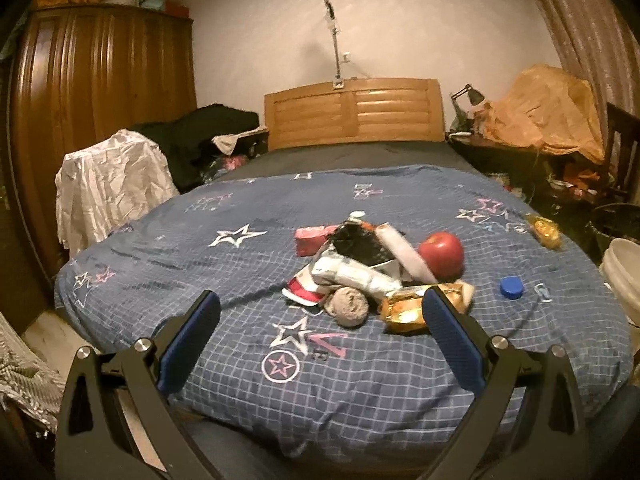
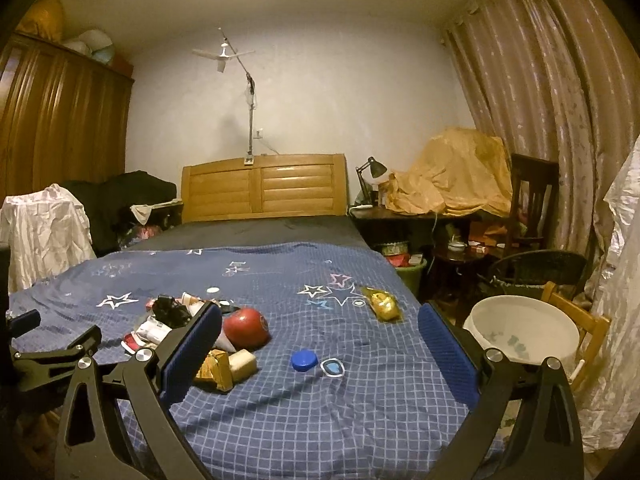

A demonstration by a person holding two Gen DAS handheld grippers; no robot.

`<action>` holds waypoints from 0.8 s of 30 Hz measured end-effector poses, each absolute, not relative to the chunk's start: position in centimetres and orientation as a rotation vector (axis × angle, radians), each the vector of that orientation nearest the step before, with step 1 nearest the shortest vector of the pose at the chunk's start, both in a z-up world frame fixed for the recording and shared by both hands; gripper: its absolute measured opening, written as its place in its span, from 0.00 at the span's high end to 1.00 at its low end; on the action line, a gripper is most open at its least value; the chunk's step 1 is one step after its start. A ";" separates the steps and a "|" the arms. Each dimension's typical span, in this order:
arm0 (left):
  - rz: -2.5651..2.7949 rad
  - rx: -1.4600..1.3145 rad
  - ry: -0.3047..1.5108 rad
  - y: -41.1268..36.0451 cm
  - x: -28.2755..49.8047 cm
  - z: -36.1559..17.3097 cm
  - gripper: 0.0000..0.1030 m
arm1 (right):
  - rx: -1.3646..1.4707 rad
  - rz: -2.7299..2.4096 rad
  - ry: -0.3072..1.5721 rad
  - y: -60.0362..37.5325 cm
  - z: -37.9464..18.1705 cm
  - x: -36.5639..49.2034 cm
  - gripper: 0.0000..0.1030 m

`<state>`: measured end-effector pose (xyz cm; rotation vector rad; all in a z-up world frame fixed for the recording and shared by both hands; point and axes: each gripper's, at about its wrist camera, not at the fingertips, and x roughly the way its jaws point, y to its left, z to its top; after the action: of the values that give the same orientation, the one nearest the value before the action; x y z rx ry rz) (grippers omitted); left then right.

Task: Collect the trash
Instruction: 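Move both tools toward the pile of trash on the bed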

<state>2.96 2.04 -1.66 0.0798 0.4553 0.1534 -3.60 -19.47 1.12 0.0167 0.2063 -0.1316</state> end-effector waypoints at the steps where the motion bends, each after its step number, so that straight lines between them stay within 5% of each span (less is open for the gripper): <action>1: 0.158 0.078 0.463 2.2 3.1 -1.8 0.05 | 0.012 -0.130 0.211 -19.3 1.0 -3.4 0.05; 24: 0.174 0.107 0.613 2.2 5.4 -5.4 0.05 | 0.005 -0.118 0.372 -18.4 -3.2 0.7 0.05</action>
<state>5.36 2.22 -5.35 0.1066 0.6132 0.1736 0.75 -18.35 -3.19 0.0050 0.3719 -0.1178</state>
